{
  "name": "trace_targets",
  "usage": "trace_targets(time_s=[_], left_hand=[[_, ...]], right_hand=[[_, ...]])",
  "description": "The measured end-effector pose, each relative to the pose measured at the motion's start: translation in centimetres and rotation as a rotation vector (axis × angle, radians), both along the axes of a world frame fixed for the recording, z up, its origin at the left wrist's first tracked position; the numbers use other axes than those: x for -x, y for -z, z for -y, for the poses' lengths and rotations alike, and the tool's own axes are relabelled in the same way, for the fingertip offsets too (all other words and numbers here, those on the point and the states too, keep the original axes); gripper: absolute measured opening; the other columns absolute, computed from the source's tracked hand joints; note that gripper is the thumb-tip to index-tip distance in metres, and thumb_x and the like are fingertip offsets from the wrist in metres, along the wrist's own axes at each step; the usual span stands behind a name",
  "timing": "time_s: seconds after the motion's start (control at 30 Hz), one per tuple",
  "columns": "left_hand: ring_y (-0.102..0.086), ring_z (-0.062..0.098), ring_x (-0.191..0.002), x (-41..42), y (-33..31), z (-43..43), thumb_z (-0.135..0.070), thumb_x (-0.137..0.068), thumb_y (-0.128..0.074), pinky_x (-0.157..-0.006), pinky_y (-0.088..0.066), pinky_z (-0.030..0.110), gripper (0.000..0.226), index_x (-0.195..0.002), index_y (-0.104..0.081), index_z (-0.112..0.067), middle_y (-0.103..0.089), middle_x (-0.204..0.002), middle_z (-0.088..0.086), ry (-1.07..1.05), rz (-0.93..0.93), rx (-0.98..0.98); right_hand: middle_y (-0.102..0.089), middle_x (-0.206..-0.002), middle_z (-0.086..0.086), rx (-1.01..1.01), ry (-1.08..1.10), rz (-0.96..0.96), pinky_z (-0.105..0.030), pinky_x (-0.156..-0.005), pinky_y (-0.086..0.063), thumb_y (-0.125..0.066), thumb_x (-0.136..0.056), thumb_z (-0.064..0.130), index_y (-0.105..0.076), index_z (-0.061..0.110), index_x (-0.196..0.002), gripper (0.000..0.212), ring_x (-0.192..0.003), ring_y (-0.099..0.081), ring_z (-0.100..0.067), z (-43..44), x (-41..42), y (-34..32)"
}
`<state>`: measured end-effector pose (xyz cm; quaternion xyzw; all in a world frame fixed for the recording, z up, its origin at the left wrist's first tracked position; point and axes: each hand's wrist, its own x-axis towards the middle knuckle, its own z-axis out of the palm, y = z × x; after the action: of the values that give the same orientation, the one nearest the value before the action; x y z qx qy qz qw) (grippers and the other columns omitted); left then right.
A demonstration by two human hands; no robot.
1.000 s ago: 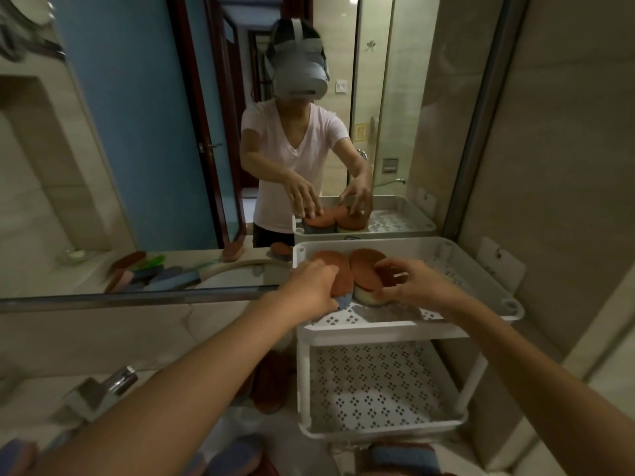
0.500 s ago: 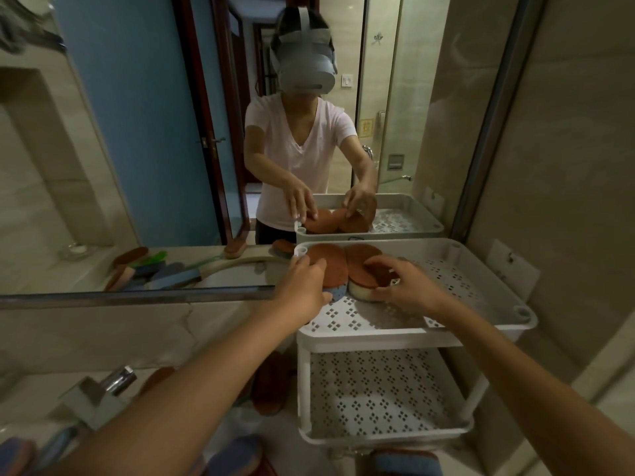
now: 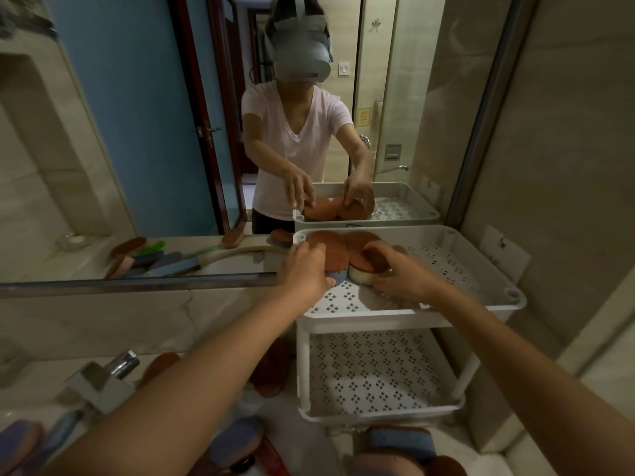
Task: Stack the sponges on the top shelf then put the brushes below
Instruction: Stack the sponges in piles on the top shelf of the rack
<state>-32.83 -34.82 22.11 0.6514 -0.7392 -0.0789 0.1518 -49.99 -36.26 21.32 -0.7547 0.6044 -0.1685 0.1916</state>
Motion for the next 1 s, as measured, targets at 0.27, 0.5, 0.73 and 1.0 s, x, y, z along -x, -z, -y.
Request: trace_targets(time_s=[0.27,0.5,0.73,1.0], left_hand=[[-0.038,0.027,-0.131,-1.2,-1.9,-1.7,-0.027,-0.088,-0.057,-0.103,-0.037,0.036,0.057,-0.139,-0.038,-0.012,-0.039,-0.142,0.010,-0.003,-0.182,0.016],[-0.048,0.027,-0.119,-4.9,-3.7,-5.6,-0.020,-0.091,-0.053,-0.086,-0.040,0.032,0.037,-0.126,-0.051,-0.009,-0.050,-0.127,0.011,-0.055,-0.235,0.047],[-0.058,0.022,-0.111,-12.0,-3.0,-12.4,-0.021,-0.091,-0.053,-0.088,-0.044,0.031,0.027,-0.114,-0.062,-0.010,-0.063,-0.120,0.007,-0.191,-0.421,0.071],[-0.060,0.034,-0.103,-24.7,7.9,-24.0,-0.015,-0.092,-0.046,-0.080,-0.044,0.033,0.027,-0.101,-0.066,0.002,-0.067,-0.107,0.021,-0.512,-0.504,-0.097]], right_hand=[[-0.045,-0.138,-0.012,-0.043,0.042,-0.009,-0.039,-0.095,-0.048,-0.062,-0.082,0.028,-0.027,0.031,-0.142,0.070,-0.116,-0.052,-0.031,-1.1,-1.3,-0.5],[-0.035,-0.143,-0.012,0.222,0.245,0.032,-0.047,-0.110,-0.034,-0.066,-0.080,0.022,-0.033,0.021,-0.139,0.068,-0.132,-0.035,-0.030,-4.2,-4.2,-2.0],[-0.060,-0.114,-0.013,0.480,0.025,0.396,-0.038,-0.090,-0.049,-0.056,-0.081,0.004,-0.058,0.005,-0.114,0.033,-0.104,-0.059,-0.026,-12.9,-15.9,-1.5],[-0.067,-0.104,-0.015,-0.065,-0.084,0.472,-0.039,-0.089,-0.049,-0.055,-0.082,0.005,-0.061,0.004,-0.105,0.024,-0.097,-0.063,-0.028,-23.2,-29.5,10.5]])
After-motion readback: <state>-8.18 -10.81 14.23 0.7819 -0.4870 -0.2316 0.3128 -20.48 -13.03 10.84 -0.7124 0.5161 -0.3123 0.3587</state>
